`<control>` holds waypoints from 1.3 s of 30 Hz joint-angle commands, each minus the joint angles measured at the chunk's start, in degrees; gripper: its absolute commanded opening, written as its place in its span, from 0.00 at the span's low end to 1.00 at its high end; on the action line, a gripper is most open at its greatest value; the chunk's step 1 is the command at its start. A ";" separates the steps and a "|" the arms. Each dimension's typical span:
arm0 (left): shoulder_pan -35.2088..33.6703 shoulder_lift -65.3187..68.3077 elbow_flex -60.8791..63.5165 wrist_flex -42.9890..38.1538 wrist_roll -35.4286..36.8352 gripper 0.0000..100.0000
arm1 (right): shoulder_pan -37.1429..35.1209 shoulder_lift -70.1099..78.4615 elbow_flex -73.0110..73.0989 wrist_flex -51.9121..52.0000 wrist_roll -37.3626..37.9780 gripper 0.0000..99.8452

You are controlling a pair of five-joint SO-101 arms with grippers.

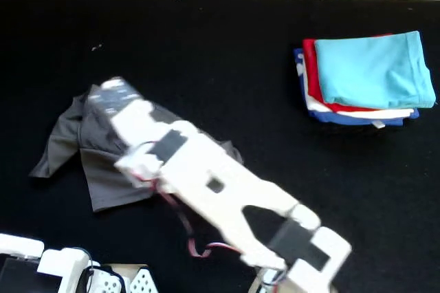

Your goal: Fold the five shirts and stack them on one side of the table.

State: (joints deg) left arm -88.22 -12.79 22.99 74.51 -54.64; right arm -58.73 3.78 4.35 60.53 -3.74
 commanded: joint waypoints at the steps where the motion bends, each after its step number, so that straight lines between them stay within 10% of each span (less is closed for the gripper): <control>1: -0.40 -1.54 -0.13 -0.70 -0.88 0.16 | -5.14 8.92 -13.76 2.68 -1.05 0.17; 18: -0.31 -1.54 -0.13 -0.88 -0.88 0.16 | -10.42 41.36 -50.51 18.95 -0.79 0.17; 30: -0.31 -1.89 -0.66 -0.97 -0.88 0.16 | -2.59 55.08 -66.77 27.12 0.09 0.20; 39: -0.31 -1.80 -0.66 -0.97 -0.88 0.16 | 10.24 56.13 -67.47 30.02 6.68 0.03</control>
State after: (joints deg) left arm -88.22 -12.79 23.08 74.42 -54.64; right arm -53.45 61.71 -61.85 88.40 2.15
